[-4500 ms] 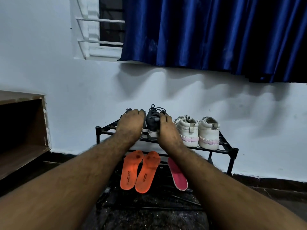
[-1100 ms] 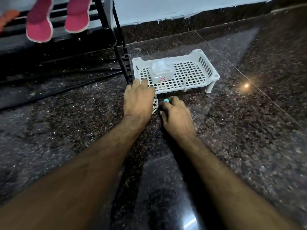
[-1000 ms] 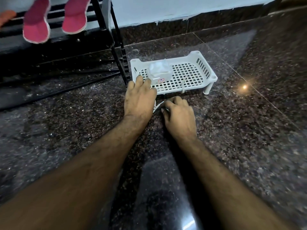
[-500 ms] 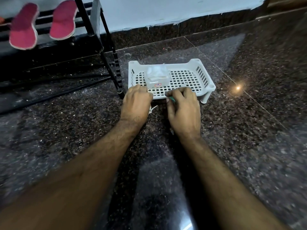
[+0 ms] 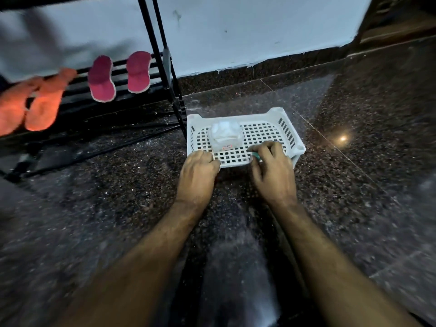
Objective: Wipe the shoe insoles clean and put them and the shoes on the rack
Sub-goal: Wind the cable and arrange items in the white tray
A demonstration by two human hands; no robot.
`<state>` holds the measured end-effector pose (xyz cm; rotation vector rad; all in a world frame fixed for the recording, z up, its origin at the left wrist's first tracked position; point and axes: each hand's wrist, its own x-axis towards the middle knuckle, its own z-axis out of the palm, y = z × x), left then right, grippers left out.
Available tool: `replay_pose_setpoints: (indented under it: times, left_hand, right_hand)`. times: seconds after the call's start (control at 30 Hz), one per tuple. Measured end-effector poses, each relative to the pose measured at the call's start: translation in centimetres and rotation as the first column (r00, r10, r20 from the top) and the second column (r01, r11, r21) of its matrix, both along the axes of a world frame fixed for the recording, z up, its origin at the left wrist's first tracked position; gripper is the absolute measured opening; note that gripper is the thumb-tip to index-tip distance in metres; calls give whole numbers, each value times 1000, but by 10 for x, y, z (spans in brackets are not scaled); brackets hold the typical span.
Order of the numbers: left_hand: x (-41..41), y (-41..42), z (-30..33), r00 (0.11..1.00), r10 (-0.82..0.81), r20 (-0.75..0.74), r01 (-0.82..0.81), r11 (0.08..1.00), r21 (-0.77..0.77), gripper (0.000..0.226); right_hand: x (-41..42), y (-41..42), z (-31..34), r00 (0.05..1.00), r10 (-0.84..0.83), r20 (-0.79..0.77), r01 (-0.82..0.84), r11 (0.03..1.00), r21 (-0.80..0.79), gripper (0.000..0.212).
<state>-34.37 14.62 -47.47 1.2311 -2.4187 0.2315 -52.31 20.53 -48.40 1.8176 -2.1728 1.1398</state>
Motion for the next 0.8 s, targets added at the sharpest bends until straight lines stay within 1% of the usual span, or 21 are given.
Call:
replay_pose_setpoints:
  times: [0.07, 0.13, 0.27, 0.43, 0.53, 0.63, 0.7, 0.8]
  left_hand:
    - [15, 21, -2, 1000, 5, 10, -5, 1000, 14, 18]
    - [29, 39, -3, 1000, 12, 24, -12, 1000, 29, 18]
    - [54, 75, 0, 999, 33, 7, -33, 999, 37, 16]
    - [82, 117, -7, 999, 32, 31, -34, 998, 61, 21]
    - [99, 135, -18, 998, 46, 37, -49, 995, 91, 18]
    - [107, 144, -23, 1000, 17, 21, -19, 998, 64, 9]
    - [109, 148, -23, 1000, -1, 28, 0, 999, 46, 10]
    - [112, 150, -26, 999, -6, 40, 3, 998, 68, 9]
  right_hand:
    - [5, 17, 0, 999, 39, -25, -38, 999, 36, 25]
    - [12, 30, 2, 999, 45, -15, -44, 997, 65, 25]
    - [34, 60, 16, 993, 68, 99, -75, 995, 63, 24]
    - [52, 90, 27, 982, 54, 180, -74, 992, 106, 24]
    - [57, 101, 25, 978, 59, 201, -96, 979, 181, 31]
    - [59, 105, 20, 977, 74, 199, -124, 959, 254, 40]
    - [59, 104, 17, 976, 49, 211, -113, 947, 302, 42]
    - [57, 98, 12, 974, 25, 226, -107, 928, 357, 42]
